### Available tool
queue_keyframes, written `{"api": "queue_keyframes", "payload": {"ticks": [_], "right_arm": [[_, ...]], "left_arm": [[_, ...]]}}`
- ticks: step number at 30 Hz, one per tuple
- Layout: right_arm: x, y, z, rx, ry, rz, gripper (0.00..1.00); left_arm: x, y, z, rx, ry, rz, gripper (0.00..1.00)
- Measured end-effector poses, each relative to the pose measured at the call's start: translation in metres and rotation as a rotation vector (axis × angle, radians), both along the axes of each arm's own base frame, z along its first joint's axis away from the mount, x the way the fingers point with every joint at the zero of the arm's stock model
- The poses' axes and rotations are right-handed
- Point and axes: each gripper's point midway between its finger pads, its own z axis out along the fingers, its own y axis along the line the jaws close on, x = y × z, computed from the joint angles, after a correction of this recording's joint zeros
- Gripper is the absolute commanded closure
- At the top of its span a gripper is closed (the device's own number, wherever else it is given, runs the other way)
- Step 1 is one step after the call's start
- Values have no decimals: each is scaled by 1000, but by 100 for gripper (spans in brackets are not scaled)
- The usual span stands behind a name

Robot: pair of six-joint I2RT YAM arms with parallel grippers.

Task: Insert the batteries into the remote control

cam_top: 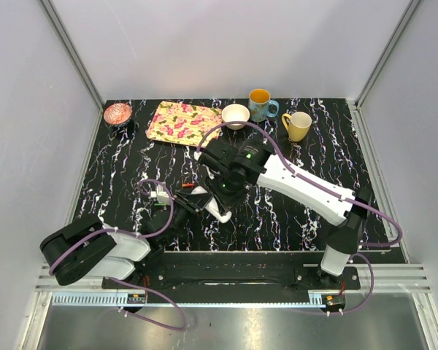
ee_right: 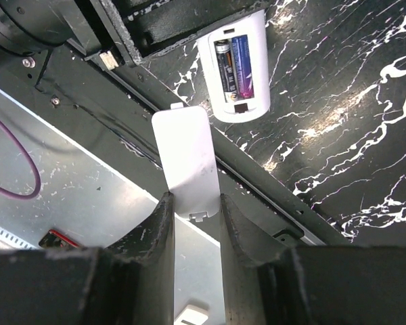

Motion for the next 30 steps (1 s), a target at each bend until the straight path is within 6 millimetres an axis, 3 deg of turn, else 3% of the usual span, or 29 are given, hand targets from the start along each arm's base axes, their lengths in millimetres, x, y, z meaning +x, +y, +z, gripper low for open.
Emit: {"api": "queue_keyframes", "payload": {"ticks": [15,30], "right_arm": [[-14,-1,-26,-67,69,31,100],[-13,-6,-36,-103,71,31,100]], "left_arm": [[-8,-6,7,-16,-20,-38,100],[-18,-10,38,-61,-115,-86,100]]}}
